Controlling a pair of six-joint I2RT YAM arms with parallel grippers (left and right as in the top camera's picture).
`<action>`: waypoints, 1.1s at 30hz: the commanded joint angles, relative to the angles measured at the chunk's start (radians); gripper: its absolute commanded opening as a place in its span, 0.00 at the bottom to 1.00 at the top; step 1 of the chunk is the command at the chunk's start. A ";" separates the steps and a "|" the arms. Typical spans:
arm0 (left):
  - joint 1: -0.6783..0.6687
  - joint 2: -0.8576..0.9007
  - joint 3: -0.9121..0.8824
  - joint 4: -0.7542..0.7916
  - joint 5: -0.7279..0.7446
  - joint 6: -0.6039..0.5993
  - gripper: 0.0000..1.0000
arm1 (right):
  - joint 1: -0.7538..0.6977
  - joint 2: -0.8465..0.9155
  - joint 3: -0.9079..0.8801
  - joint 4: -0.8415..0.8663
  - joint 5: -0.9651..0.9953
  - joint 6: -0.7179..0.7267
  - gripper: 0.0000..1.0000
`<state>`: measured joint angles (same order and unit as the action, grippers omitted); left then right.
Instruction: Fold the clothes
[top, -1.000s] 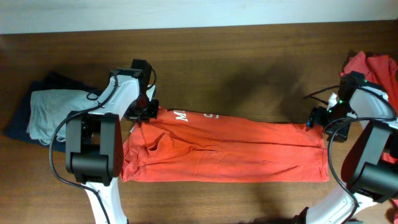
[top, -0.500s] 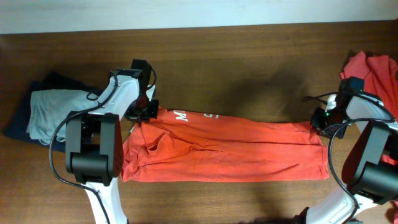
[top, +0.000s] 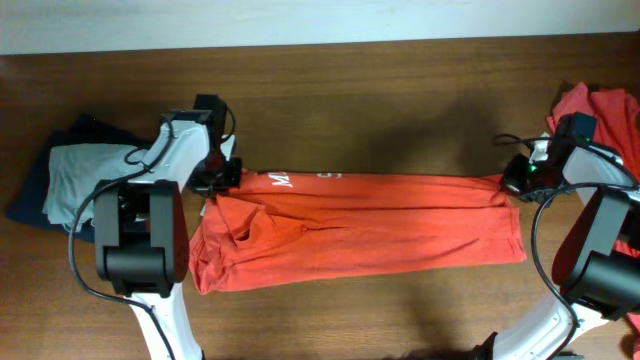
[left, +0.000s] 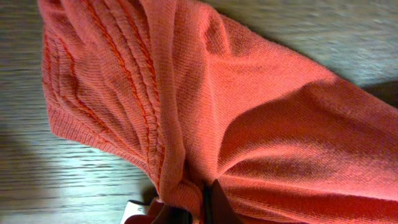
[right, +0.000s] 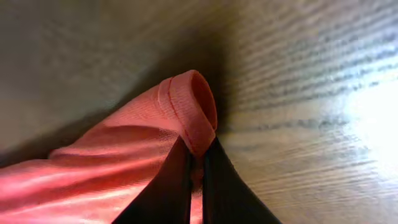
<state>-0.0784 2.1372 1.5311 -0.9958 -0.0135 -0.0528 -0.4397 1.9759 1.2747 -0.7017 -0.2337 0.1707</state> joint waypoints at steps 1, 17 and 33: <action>0.039 -0.004 -0.023 0.019 -0.057 0.005 0.01 | -0.012 0.011 0.040 0.009 -0.019 0.021 0.04; 0.042 -0.025 0.229 -0.171 -0.015 0.005 0.60 | -0.113 0.009 0.206 -0.323 -0.238 -0.113 0.80; 0.042 -0.027 0.371 -0.342 -0.016 0.024 0.60 | -0.117 0.179 0.116 -0.325 -0.299 -0.475 1.00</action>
<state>-0.0399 2.1345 1.8870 -1.3315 -0.0257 -0.0479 -0.5579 2.0647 1.4117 -1.0245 -0.4236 -0.1841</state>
